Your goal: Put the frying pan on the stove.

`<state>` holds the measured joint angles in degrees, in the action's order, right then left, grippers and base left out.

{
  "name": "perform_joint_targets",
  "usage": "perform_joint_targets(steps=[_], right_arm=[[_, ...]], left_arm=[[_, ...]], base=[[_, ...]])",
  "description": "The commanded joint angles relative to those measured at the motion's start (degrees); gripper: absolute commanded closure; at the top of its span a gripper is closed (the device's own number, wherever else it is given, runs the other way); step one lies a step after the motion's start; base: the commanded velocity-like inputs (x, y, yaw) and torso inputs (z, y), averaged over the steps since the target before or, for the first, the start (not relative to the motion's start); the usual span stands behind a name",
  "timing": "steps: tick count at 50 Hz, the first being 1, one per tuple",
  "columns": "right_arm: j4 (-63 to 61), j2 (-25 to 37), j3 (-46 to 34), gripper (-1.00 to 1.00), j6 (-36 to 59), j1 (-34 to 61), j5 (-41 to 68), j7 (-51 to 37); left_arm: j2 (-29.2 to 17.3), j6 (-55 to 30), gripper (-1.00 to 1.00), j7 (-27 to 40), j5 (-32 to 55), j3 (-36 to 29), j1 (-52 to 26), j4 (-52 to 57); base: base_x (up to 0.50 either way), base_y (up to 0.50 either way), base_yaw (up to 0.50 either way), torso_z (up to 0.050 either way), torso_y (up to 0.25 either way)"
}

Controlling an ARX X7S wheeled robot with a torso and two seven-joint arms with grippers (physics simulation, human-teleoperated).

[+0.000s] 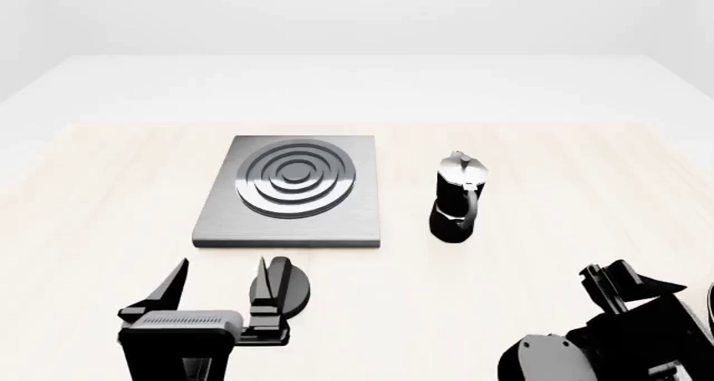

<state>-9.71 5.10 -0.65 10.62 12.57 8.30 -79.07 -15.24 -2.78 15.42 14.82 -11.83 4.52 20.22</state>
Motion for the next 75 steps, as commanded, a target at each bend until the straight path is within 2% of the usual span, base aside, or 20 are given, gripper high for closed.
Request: perform_joint_targets(steps=[1, 23, 63, 75], right_arm=[[4.66, -0.12, 0.49, -1.00, -1.49, 1.23, 2.05, 0.66], [8.91, 0.19, 2.75, -1.00, -4.69, 2.42, 4.54, -0.17], [25.33, 0.82, 2.38, -1.00, -8.70, 10.03, 4.49, -0.35], [29.70, 0.81, 3.93, -1.00, -10.00, 12.26, 7.39, 1.24]], left_arm=[[-0.19, 0.44, -1.00, 0.20, 0.30, -0.02, 0.05, -0.43], [-0.53, 0.88, -1.00, 0.60, 0.54, -0.47, 0.18, -0.79], [-1.32, 0.57, -1.00, 1.40, 1.07, -1.28, -0.46, -0.60], [-1.47, 0.80, -1.00, 1.68, 1.35, -1.22, -0.47, -0.78]], base=[[0.00, 0.00, 0.00, 0.000, 0.000], [0.00, 0.00, 0.00, 0.000, 0.000], [0.00, 0.00, 0.00, 0.000, 0.000], [0.00, 0.00, 0.00, 0.000, 0.000]])
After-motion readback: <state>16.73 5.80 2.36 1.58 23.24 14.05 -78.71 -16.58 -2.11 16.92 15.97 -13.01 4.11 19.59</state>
